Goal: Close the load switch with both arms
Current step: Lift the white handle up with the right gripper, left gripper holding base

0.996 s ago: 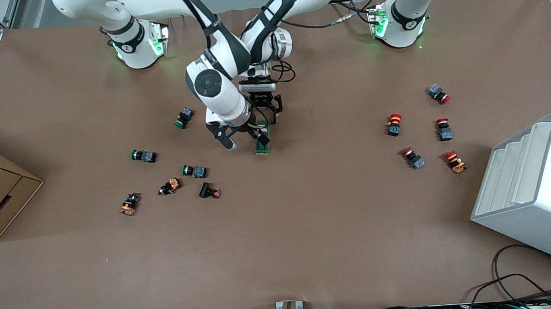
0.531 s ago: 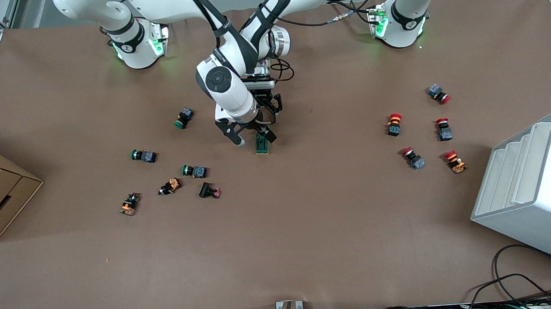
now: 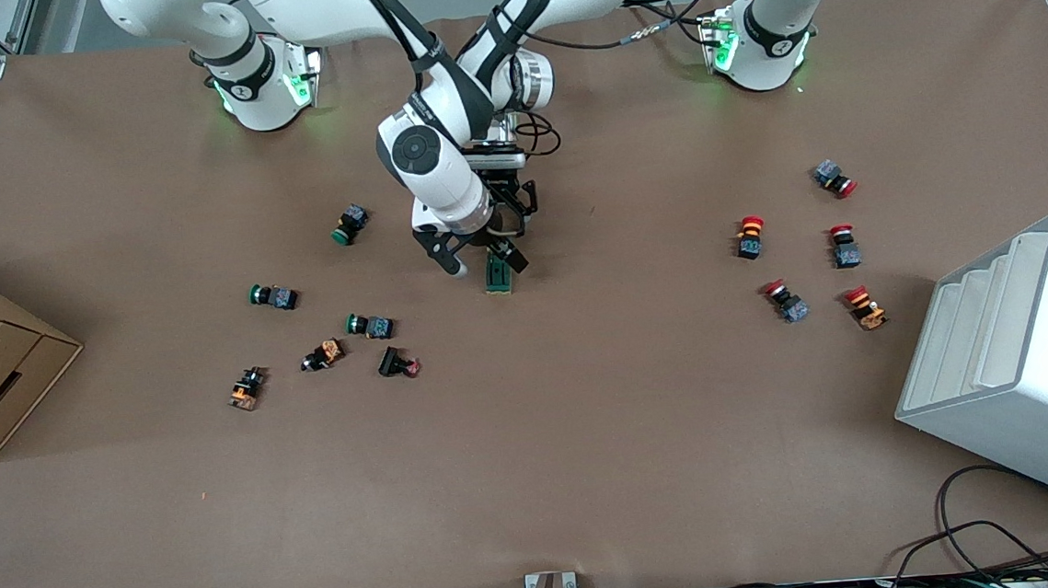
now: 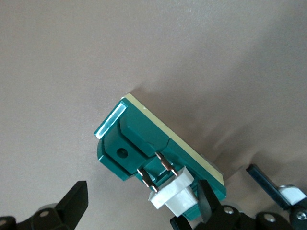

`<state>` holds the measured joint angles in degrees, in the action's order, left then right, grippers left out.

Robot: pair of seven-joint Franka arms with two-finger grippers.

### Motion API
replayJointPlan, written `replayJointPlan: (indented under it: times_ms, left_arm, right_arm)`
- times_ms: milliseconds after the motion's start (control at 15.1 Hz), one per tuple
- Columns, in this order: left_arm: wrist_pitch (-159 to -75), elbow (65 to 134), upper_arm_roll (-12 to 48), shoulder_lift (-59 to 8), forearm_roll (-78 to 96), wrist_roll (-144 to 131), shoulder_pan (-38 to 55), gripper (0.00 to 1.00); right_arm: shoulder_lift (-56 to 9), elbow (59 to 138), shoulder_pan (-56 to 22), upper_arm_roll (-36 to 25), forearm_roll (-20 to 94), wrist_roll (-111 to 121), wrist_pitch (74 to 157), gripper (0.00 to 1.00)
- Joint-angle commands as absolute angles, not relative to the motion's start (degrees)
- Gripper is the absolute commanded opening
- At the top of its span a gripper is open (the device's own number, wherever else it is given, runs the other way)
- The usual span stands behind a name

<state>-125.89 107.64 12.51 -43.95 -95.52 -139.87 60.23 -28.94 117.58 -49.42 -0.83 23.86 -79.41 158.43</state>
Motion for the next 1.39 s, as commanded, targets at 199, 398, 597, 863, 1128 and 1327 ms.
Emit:
replayJointPlan:
  times_ms: [199,398,597,863,1128,1327]
  left_arm:
    - [-126.9,107.5,12.6,-47.6,-95.4,-140.2,60.6,1.0]
    - [-126.9,107.5,12.5,-47.9,-95.4,-140.1,60.6,1.0]
    - [-126.0,107.5,12.5,-47.9,-95.5,-140.1,60.6,1.0]
    - [-125.5,107.5,12.5,-48.1,-95.4,-140.2,60.6,1.0]
    - [-125.5,107.4,12.5,-48.4,-95.4,-140.2,60.6,1.0]
    - [-125.5,107.4,12.5,-48.4,-95.4,-140.4,60.6,1.0]
  right_arm:
    - [-30.0,114.6,-49.9,-1.1,27.0,-80.0,159.7,1.0]
    - [-30.0,113.3,-49.0,-1.1,26.9,-80.4,159.3,1.0]
    - [-30.0,111.5,-48.1,-1.2,26.9,-80.3,156.5,1.0]
    - [-30.0,109.7,-47.3,-1.3,26.8,-80.2,153.3,1.0]
    - [-30.5,109.6,-47.3,-1.4,26.7,-79.9,153.3,1.0]
    - [-31.3,108.8,-47.3,-1.5,26.6,-80.1,153.3,1.0]
